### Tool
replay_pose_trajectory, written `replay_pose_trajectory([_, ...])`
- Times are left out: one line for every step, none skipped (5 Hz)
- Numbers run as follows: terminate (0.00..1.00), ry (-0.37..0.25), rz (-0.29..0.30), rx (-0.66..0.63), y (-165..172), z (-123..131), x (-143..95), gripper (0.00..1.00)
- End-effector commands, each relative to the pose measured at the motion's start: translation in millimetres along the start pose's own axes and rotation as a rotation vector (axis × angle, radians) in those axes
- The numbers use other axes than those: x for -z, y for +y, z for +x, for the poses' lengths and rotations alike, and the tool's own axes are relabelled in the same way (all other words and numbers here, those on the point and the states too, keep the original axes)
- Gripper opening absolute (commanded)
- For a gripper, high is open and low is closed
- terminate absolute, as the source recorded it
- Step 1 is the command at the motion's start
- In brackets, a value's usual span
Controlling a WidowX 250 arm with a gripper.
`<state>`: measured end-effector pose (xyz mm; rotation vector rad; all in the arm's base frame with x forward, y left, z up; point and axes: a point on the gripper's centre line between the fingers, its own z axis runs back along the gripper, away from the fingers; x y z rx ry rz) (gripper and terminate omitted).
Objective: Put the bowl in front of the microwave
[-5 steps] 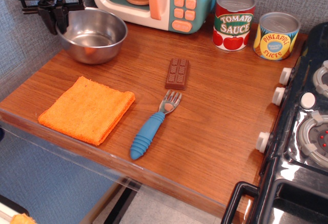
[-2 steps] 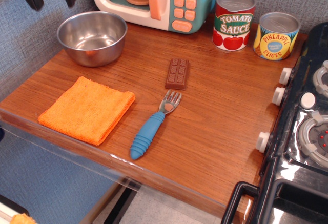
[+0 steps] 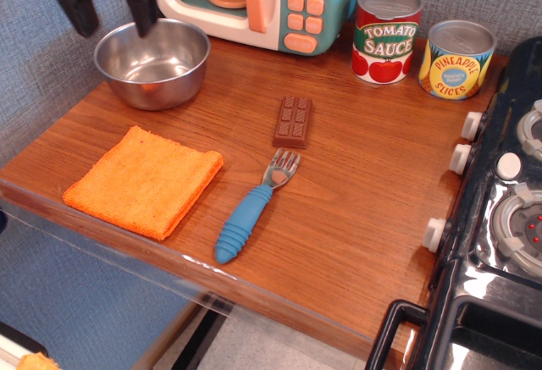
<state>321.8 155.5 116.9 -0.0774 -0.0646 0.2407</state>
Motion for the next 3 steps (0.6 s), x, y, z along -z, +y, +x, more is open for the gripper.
replay_pose_trajectory([0.0,-0.025,0.121,0.259,-18,-9,-13,1.0])
replay_pose_trajectory([0.0,-0.076,0.12,0.233,-30,-18,-5,1.0])
replay_pose_trajectory([1.0,-0.076,0.12,0.233,-30,-18,-5,1.0])
